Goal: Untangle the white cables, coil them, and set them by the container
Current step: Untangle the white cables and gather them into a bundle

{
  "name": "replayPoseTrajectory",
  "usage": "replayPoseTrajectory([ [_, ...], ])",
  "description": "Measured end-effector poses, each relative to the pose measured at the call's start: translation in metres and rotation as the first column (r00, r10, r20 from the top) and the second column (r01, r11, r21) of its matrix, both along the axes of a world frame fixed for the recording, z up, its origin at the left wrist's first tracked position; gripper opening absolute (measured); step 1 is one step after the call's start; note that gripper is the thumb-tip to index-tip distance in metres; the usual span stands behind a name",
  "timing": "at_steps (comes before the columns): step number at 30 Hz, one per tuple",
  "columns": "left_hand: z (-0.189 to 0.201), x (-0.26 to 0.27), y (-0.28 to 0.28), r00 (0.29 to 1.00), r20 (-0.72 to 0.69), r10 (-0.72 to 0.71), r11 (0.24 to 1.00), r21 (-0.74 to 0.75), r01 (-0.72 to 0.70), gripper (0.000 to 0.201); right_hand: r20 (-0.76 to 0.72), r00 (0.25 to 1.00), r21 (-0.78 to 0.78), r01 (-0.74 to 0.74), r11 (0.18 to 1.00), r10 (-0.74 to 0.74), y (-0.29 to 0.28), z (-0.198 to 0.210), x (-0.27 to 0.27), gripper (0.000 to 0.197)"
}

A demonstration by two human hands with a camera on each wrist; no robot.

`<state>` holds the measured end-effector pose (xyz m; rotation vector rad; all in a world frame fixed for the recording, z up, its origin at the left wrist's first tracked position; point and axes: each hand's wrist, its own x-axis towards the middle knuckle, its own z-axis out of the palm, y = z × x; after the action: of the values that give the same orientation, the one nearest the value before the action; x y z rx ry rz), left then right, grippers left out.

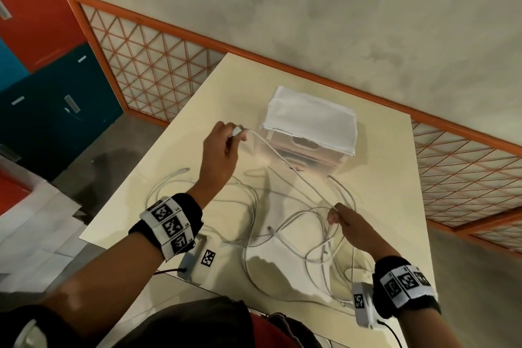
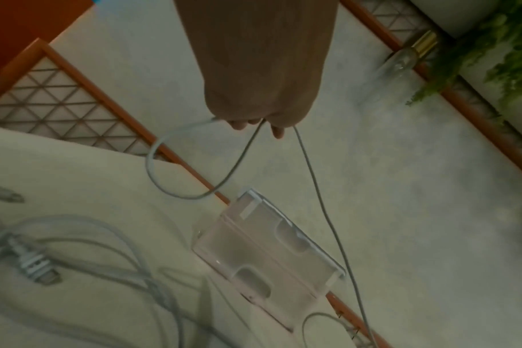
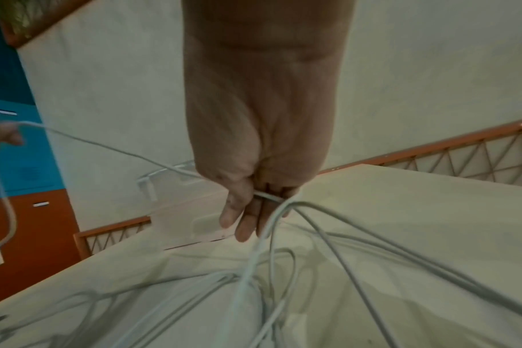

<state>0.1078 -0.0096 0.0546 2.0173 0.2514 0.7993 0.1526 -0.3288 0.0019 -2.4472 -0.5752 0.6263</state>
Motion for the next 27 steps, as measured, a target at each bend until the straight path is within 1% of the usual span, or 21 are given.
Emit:
replayPoseTrajectory([
  [2, -0.006, -0.001, 0.001, 0.997, -0.045, 0.062, 0.998, -0.013, -0.063, 0.019, 0.046, 0.997, 0.051, 0.063, 0.997, -0.065, -0.008, -0.002, 0.004, 0.052],
  [3, -0.01, -0.002, 0.002, 0.992, -0.11, 0.06, 0.998, -0.011, -0.062, 0.018, 0.041, 0.994, 0.095, 0.099, 0.991, -0.103, -0.009, 0.001, 0.005, 0.05],
  [4, -0.015, -0.002, 0.002, 0.977, -0.21, 0.041, 0.999, -0.011, -0.044, 0.018, 0.024, 0.991, 0.153, 0.127, 0.98, -0.133, -0.009, 0.007, 0.005, 0.046],
  [6, -0.023, -0.004, 0.001, 0.905, -0.425, -0.015, 0.998, -0.059, -0.011, 0.014, 0.004, 0.986, 0.223, 0.163, 0.961, -0.168, -0.004, 0.023, 0.006, 0.029],
  [7, -0.024, -0.005, -0.001, 0.879, -0.476, -0.034, 0.995, -0.103, -0.018, 0.018, 0.024, 0.982, 0.234, 0.176, 0.956, -0.187, -0.001, 0.031, 0.007, 0.022],
  [8, -0.023, -0.006, -0.002, 0.878, -0.476, -0.043, 0.99, -0.138, -0.026, 0.025, 0.064, 0.977, 0.235, 0.182, 0.955, -0.202, 0.001, 0.035, 0.01, 0.019],
  [9, -0.02, -0.007, -0.005, 0.899, -0.434, -0.058, 0.988, -0.155, -0.011, 0.033, 0.11, 0.97, 0.202, 0.192, 0.96, -0.217, 0.003, 0.039, 0.013, 0.018],
  [11, -0.006, -0.008, -0.018, 0.938, -0.309, -0.159, 0.979, -0.17, 0.11, 0.039, 0.15, 0.966, 0.097, 0.196, 0.976, -0.209, 0.006, 0.044, 0.017, 0.018],
  [12, 0.0, -0.008, -0.027, 0.932, -0.261, -0.252, 0.961, -0.184, 0.209, 0.039, 0.136, 0.974, 0.062, 0.172, 0.983, -0.179, 0.011, 0.048, 0.016, 0.018],
  [13, 0.005, -0.007, -0.035, 0.901, -0.238, -0.361, 0.927, -0.192, 0.321, 0.038, 0.113, 0.985, 0.054, 0.128, 0.99, -0.133, 0.017, 0.051, 0.013, 0.018],
  [14, 0.007, -0.007, -0.044, 0.85, -0.248, -0.465, 0.884, -0.189, 0.428, 0.038, 0.092, 0.992, 0.083, 0.075, 0.994, -0.082, 0.023, 0.055, 0.01, 0.018],
  [15, 0.008, -0.007, -0.053, 0.782, -0.295, -0.549, 0.835, -0.173, 0.522, 0.035, 0.082, 0.996, 0.138, 0.026, 0.99, -0.037, 0.03, 0.062, 0.005, 0.019],
  [17, 0.007, -0.008, -0.067, 0.646, -0.435, -0.628, 0.757, -0.149, 0.636, 0.022, 0.088, 0.996, 0.254, -0.042, 0.966, 0.02, 0.041, 0.075, -0.002, 0.019],
  [18, 0.006, -0.009, -0.07, 0.608, -0.473, -0.638, 0.739, -0.154, 0.655, 0.019, 0.091, 0.995, 0.288, -0.056, 0.956, 0.031, 0.043, 0.08, -0.004, 0.018],
  [19, 0.004, -0.009, -0.071, 0.607, -0.475, -0.637, 0.739, -0.152, 0.657, 0.019, 0.087, 0.996, 0.303, -0.058, 0.951, 0.033, 0.043, 0.082, -0.004, 0.016],
  [20, 0.005, -0.008, -0.071, 0.637, -0.452, -0.624, 0.754, -0.132, 0.644, 0.02, 0.075, 0.997, 0.303, -0.05, 0.952, 0.028, 0.041, 0.082, -0.002, 0.015],
  [22, 0.01, -0.006, -0.068, 0.763, -0.334, -0.553, 0.821, -0.06, 0.568, 0.018, 0.016, 1.0, 0.259, 0.005, 0.966, -0.01, 0.029, 0.07, 0.002, 0.015],
  [24, 0.022, -0.003, -0.062, 0.895, -0.146, -0.421, 0.906, -0.022, 0.423, 0.014, -0.047, 0.998, 0.2, 0.055, 0.978, -0.046, 0.012, 0.048, 0.005, 0.023],
  [25, 0.029, -0.001, -0.057, 0.943, -0.071, -0.325, 0.946, -0.025, 0.324, 0.014, -0.073, 0.995, 0.175, 0.073, 0.982, -0.061, 0.004, 0.037, 0.005, 0.029],
  [26, 0.036, 0.001, -0.051, 0.973, -0.018, -0.23, 0.973, -0.039, 0.229, 0.014, -0.095, 0.993, 0.149, 0.087, 0.985, -0.073, -0.003, 0.028, 0.003, 0.033],
  [27, 0.04, 0.004, -0.046, 0.987, 0.021, -0.16, 0.985, -0.057, 0.161, 0.015, -0.1, 0.992, 0.112, 0.091, 0.99, -0.08, -0.009, 0.022, 0.001, 0.034],
])
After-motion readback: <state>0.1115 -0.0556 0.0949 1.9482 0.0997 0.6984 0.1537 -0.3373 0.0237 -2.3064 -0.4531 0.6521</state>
